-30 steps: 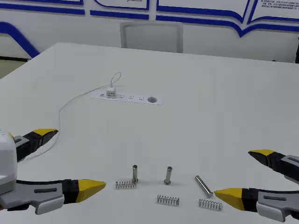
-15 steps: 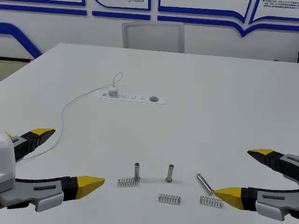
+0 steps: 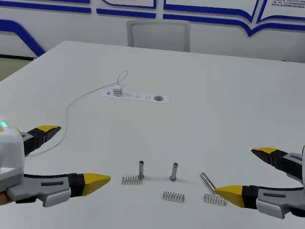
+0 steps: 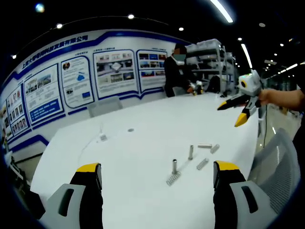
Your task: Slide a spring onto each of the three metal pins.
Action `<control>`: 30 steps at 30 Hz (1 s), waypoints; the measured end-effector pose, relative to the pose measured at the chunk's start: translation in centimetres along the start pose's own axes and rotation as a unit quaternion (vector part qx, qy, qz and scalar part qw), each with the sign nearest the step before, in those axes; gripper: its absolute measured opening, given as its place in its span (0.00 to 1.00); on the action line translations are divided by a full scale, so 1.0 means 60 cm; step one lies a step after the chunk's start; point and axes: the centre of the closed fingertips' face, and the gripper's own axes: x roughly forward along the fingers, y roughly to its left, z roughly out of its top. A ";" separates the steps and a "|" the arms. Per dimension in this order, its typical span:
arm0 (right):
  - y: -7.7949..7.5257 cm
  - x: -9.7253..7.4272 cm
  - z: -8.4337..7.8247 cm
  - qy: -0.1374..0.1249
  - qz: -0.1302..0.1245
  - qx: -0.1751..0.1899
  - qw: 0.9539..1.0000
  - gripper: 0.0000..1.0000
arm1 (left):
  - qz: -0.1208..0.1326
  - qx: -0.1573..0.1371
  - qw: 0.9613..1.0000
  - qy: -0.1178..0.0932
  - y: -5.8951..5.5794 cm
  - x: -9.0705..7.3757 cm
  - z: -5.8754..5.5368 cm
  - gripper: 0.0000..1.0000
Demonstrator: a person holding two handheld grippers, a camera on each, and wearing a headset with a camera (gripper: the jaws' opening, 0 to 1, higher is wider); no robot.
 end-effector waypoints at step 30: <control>-0.019 0.020 -0.030 0.019 -0.013 0.033 0.999 0.57 | -0.014 -0.007 0.999 0.029 -0.011 0.014 -0.029 0.93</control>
